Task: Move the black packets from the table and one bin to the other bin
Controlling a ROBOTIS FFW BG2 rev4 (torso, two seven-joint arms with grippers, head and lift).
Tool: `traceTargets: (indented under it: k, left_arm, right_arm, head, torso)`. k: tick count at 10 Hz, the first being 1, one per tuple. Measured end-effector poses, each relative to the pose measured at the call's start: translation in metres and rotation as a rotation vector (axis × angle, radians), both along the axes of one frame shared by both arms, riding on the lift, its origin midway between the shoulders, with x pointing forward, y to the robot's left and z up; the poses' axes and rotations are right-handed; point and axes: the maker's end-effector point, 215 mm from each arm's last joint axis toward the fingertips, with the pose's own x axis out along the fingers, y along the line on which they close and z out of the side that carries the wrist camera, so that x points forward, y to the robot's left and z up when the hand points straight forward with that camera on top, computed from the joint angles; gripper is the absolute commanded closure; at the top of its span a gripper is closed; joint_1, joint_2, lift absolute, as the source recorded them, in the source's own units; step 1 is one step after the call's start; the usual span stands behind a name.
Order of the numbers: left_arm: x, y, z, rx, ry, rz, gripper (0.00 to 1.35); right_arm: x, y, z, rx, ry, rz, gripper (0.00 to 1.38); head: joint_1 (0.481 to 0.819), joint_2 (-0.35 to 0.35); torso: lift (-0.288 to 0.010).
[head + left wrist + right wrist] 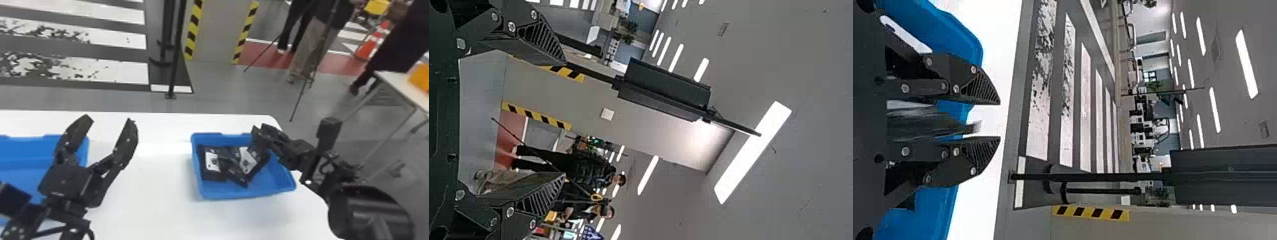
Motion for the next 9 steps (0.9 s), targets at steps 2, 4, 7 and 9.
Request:
traceTargets:
  k: [2,4,7,9]
  left_arm:
    - [0.001,0.009,0.001,0.014,-0.011,0.023,0.26]
    - [0.002,0.035,0.002,0.057,-0.033,0.090,0.26]
    - [-0.009,0.102,-0.011,0.244,0.016,0.243,0.26]
    - [-0.029,0.171,-0.028,0.449,0.103,0.378,0.26]
  right_arm:
    - [-0.012,0.036,0.028,0.016,-0.092,0.064,0.08]
    - [-0.036,0.062,0.071,0.004,-0.234,0.060,0.07]
    - [-0.077,0.068,0.092,0.004,-0.296,-0.021,0.07]
    - [-0.095,0.073,0.084,-0.014,-0.273,-0.028,0.07]
  head:
    - [0.695,-0.275]
    - [0.695,-0.233]
    - [0.695,-0.152]
    - [0.695,-0.089]
  torso:
    - [-0.110]
    - [-0.110]
    - [-0.110]
    - [-0.110]
